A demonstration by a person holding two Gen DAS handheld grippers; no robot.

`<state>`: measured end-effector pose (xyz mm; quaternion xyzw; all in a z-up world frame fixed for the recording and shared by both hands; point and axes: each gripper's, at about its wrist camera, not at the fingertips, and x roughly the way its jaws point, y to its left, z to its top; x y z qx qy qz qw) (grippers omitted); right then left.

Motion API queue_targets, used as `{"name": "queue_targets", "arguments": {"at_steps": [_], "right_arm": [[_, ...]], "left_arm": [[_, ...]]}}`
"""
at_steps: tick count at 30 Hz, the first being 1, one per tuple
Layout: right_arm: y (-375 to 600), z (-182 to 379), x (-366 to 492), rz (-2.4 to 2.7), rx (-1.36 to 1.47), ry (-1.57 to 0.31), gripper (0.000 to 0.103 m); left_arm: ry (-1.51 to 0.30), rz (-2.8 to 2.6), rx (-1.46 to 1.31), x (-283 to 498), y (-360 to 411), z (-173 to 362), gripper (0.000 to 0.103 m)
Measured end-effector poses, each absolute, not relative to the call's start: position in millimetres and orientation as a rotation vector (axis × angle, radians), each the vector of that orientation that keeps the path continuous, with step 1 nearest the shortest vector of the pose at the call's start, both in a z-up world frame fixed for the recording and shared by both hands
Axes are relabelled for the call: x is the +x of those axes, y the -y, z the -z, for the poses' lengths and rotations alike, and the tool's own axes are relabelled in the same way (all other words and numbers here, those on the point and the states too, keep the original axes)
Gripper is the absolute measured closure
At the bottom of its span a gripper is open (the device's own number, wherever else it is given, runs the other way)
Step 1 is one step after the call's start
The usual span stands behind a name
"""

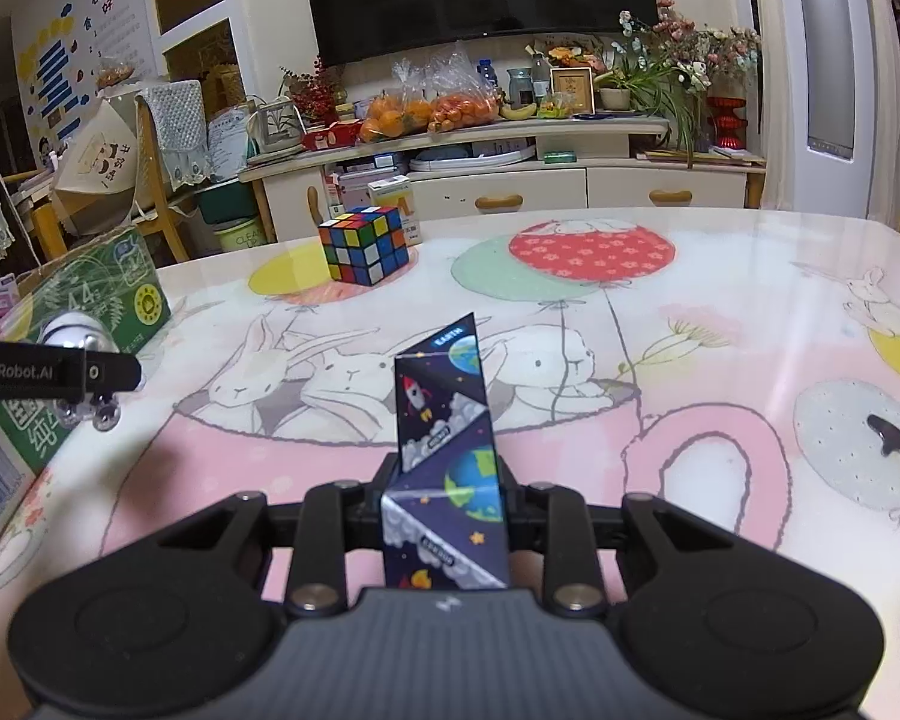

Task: Organize rigid objects
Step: 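Carry the robot toy and star-print cube toward the cardboard box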

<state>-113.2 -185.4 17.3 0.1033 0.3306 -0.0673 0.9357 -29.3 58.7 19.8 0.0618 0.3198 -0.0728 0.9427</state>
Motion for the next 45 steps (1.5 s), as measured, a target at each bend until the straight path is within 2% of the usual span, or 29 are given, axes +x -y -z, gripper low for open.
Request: {"name": "queue_targets", "arguments": {"at_steps": [24, 45], "right_arm": [[146, -33, -116, 0.099, 0.133, -0.676, 0.076], [113, -66, -103, 0.022, 0.113, -0.603, 0.076]], "left_arm": [[-0.595, 0.161, 0.108, -56, -73, -38, 0.019], [-0.516, 0.151, 0.094, -84, -92, -61, 0.019]]}}
